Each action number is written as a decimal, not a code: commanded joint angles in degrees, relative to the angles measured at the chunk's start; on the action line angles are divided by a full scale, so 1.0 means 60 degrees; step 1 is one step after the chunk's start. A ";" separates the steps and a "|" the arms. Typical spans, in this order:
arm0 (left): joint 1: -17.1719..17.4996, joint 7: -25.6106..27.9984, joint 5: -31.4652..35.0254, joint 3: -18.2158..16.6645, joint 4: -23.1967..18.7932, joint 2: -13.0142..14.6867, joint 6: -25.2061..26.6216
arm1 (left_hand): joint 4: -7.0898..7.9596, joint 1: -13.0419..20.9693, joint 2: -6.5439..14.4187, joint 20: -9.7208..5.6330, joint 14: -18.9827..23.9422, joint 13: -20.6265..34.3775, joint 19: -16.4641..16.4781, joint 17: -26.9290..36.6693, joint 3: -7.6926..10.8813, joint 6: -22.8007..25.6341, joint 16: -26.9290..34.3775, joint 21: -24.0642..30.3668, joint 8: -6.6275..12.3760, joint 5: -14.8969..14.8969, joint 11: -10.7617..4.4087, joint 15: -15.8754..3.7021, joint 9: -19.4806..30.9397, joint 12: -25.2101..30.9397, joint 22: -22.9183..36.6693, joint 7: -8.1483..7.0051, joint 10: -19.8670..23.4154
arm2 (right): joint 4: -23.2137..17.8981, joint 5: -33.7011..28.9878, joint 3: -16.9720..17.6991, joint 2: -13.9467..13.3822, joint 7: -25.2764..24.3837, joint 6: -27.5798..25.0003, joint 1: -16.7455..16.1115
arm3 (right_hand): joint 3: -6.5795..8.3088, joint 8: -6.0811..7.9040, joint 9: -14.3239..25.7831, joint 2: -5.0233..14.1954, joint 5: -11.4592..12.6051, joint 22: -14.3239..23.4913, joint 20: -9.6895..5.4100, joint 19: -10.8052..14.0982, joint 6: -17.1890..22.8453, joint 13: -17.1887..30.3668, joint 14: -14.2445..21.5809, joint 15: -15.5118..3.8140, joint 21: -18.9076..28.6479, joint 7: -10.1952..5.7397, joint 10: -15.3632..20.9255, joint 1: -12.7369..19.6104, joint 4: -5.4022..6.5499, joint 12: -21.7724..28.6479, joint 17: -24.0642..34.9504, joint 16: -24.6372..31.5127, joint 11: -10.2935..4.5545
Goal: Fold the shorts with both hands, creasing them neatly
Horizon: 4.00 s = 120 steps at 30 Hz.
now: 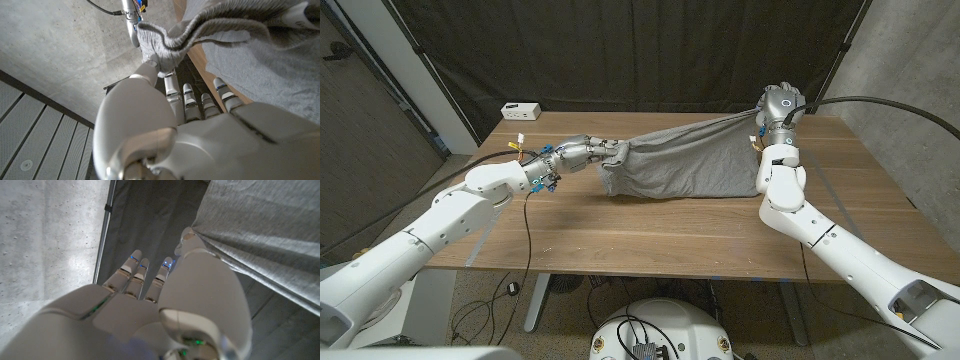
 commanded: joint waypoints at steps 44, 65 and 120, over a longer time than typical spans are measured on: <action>0.1325 0.5095 -0.2623 -0.1257 -0.1207 -0.1766 0.1871 | 0.0177 -0.0095 0.0148 0.0035 0.0095 0.0041 0.0169 0.0032 -0.0013 -0.0186 0.0094 0.0310 0.0462 0.0054 0.0082 0.0080 0.2122 0.0105 0.0054 -0.0044 0.0132 | 0.5481 0.2199 -0.3238 0.1215 -0.0523 0.2136 0.4413 | -0.0149 -0.0169 -0.0038 0.0024 0.0084 0.0032 -0.0494 -0.0012 0.0056 0.0025 0.0110 -0.1765 0.0026 -0.0066 0.0053 0.0092 0.0076 0.0009 0.0015 -0.0030 0.0012; 0.1399 0.7752 -0.3149 -0.1339 -0.1796 -0.2462 0.2402 | 0.0245 -0.0144 0.0177 -0.0072 0.0644 0.0053 0.0712 0.0018 0.0066 0.0011 0.0176 0.0678 0.0259 -0.0007 -0.0162 -0.0115 0.1777 0.0280 0.0079 -0.0012 0.0700 | 0.7433 0.2654 -0.4222 0.1970 -0.0418 0.3025 0.5411 | -0.0259 -0.0263 -0.0113 0.0087 0.0082 0.0028 -0.0334 0.0149 0.0112 0.0022 0.0110 -0.1763 0.0088 -0.0123 0.0167 0.0086 0.0136 0.0044 0.0072 0.0027 0.0021; 0.1980 0.8231 0.2331 -0.0669 -0.2187 -0.2370 -0.0976 | 0.2672 -0.4127 -0.1384 -0.0193 -0.0325 0.0036 -0.1542 0.0137 -0.1138 -0.7212 0.0212 0.0875 -0.3469 -0.1045 0.0462 0.0163 -0.1861 0.0138 -0.0021 -0.0890 -0.1617 | 0.4886 0.4761 -0.3752 0.0578 0.4124 0.2518 0.5695 | -0.1409 -0.1112 -0.0586 -0.0223 0.0649 -0.0003 0.1071 -0.0552 -0.5174 0.0023 -0.1266 -0.0540 -0.0109 0.0176 -0.2526 -0.3031 0.1849 0.0102 0.0075 0.0005 0.1442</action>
